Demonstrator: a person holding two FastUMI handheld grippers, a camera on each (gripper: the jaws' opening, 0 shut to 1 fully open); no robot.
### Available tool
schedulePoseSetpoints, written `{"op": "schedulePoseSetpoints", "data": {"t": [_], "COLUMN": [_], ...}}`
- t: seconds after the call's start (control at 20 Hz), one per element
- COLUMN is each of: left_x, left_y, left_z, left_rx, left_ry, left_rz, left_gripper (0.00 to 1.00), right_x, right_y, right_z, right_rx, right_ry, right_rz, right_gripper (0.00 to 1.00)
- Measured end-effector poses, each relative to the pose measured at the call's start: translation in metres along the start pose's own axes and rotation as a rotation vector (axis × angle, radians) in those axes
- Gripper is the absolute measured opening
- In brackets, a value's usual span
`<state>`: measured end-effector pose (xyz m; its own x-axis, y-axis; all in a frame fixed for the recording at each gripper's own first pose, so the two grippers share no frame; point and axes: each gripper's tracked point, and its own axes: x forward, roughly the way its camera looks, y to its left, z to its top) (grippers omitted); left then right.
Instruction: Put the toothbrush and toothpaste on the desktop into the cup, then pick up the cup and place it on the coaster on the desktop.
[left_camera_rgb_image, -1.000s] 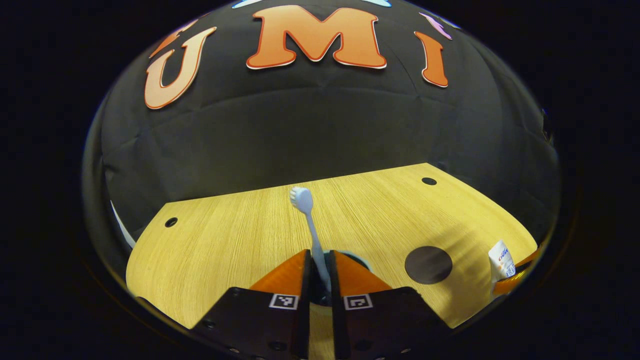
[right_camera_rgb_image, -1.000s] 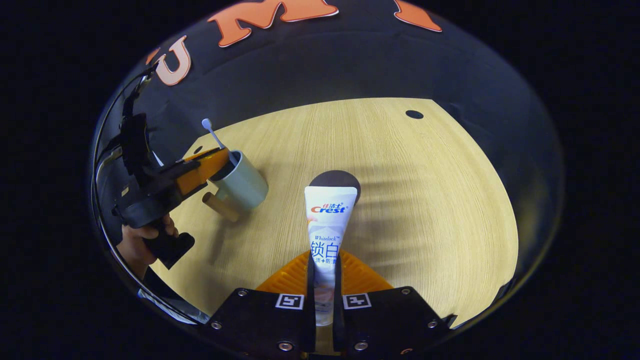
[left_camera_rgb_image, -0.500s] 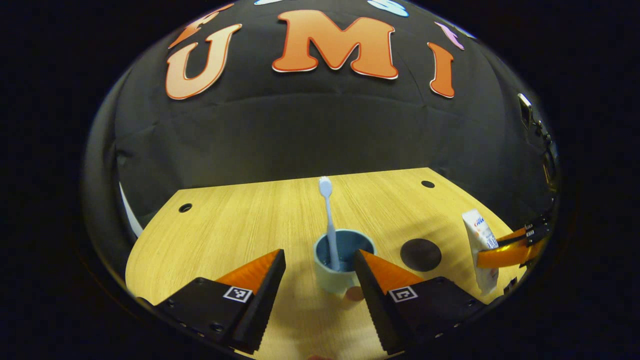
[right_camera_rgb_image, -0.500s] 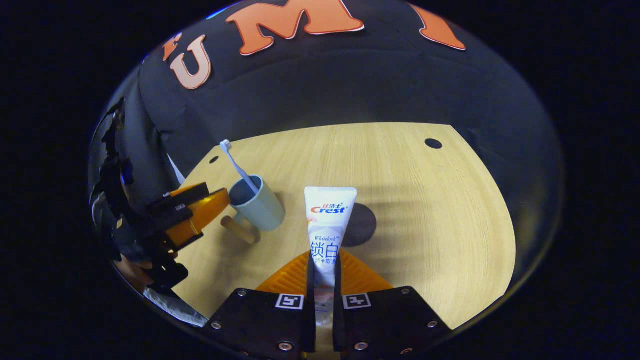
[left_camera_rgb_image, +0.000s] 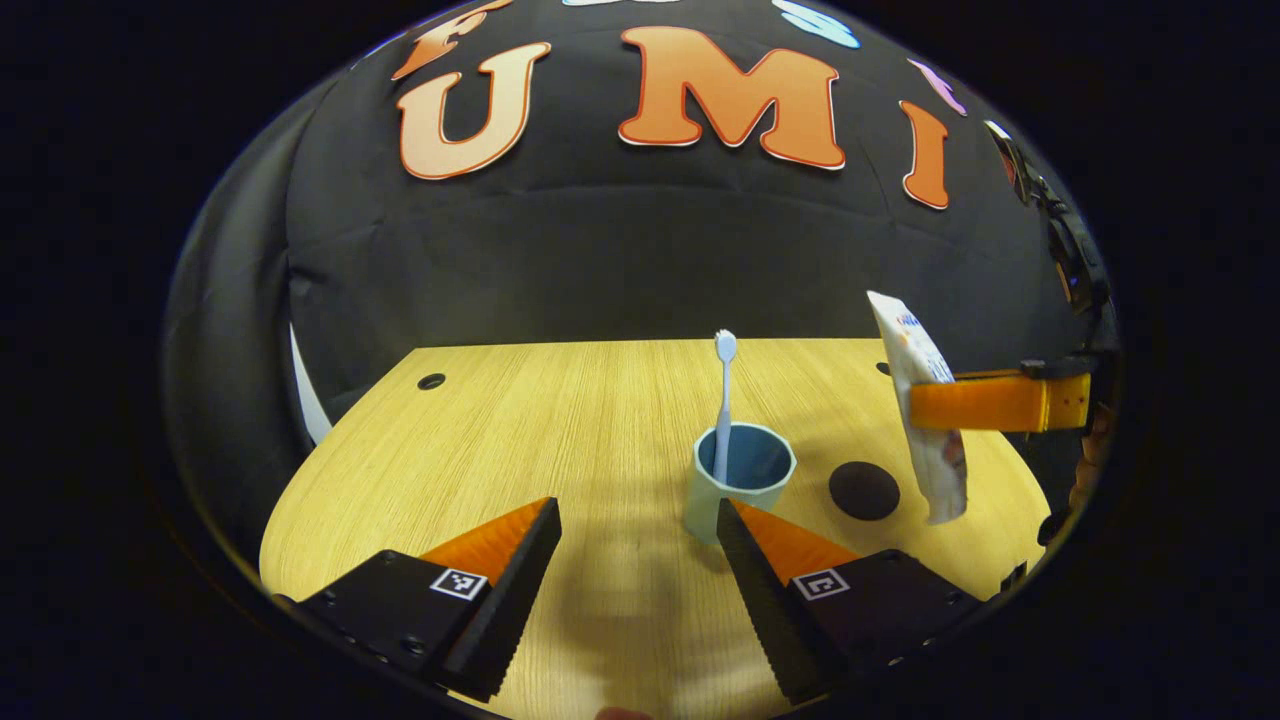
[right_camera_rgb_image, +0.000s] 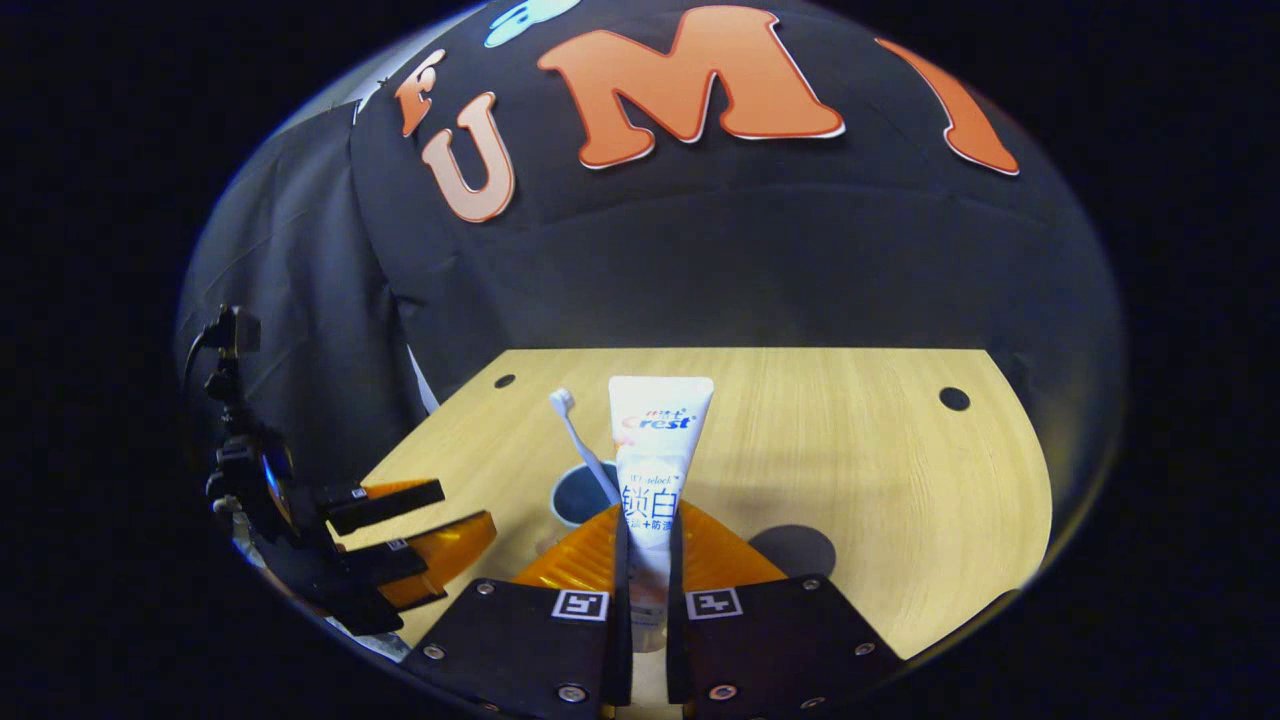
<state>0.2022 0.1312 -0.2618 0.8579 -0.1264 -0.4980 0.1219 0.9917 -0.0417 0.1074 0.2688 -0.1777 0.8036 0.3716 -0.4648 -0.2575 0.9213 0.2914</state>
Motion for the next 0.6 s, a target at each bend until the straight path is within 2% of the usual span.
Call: {"op": "schedulePoseSetpoints", "data": {"t": [0.1, 0.4, 0.6], "left_x": [-0.004, -0.003, 0.0], "left_y": [0.001, 0.004, 0.008], "left_z": [-0.003, -0.014, -0.018], "left_rx": [-0.005, -0.016, -0.014], "left_ry": [0.005, 0.026, 0.042], "left_rz": [-0.002, -0.003, 0.0], "left_gripper": [0.95, 0.95, 0.95], "right_x": [0.016, 0.047, 0.068], "right_y": [0.008, 0.031, 0.033], "right_z": [0.008, 0.048, 0.063], "right_rx": [0.011, 0.021, 0.049], "right_ry": [0.0, -0.093, -0.143], "right_rz": [0.029, 0.088, 0.086], "right_gripper": [0.13, 0.14, 0.14]}}
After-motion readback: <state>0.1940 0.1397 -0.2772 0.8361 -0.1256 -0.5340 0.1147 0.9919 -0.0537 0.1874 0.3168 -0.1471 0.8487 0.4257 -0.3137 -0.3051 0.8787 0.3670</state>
